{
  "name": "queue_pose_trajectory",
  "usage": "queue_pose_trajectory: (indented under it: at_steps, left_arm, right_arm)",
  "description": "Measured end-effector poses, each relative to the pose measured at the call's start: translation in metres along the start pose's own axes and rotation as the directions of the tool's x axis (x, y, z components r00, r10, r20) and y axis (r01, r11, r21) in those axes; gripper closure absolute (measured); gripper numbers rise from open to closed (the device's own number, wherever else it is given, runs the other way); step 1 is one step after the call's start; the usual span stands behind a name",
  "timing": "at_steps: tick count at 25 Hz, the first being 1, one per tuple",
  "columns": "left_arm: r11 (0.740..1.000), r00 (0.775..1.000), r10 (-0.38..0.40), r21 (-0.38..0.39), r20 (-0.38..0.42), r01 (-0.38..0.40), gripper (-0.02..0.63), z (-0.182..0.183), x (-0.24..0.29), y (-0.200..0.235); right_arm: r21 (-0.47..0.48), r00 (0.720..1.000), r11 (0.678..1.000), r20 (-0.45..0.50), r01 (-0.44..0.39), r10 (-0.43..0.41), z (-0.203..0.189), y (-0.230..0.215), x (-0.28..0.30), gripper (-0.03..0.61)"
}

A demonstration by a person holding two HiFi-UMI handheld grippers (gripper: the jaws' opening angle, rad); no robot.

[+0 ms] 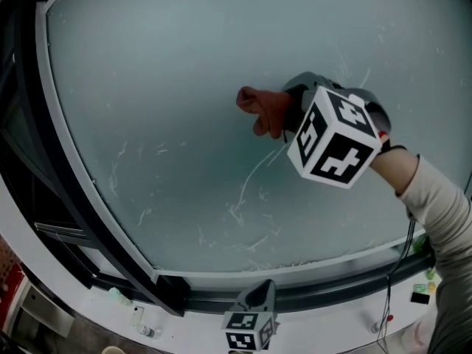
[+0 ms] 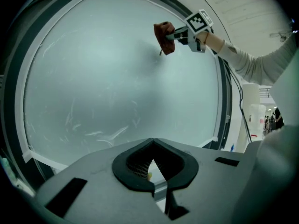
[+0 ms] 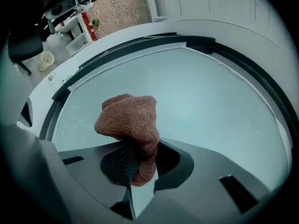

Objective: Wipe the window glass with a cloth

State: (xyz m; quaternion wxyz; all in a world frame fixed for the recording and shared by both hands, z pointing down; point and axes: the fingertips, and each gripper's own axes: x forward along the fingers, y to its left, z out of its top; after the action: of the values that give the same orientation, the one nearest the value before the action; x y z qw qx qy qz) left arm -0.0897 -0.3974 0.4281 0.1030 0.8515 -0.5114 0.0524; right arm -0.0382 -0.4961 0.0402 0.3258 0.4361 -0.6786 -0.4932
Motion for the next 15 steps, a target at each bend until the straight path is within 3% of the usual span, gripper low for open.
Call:
queue_pose_trajectory:
  at_steps: [7, 15]
  left_arm:
    - [1.000, 1.000, -0.012, -0.011, -0.001, 0.012, 0.609, -0.004, 0.004, -0.002]
    - [0.999, 1.000, 0.017, -0.031, 0.001, -0.017, 0.609, -0.008, -0.005, 0.004]
  right_arm:
    - [-0.007, 0.988, 0.990, -0.071, -0.137, 0.137, -0.072, 0.123, -0.019, 0.531]
    - [-0.011, 0.906, 0.935, -0.251, -0.355, 0.341, -0.169, 0.280, -0.009, 0.531]
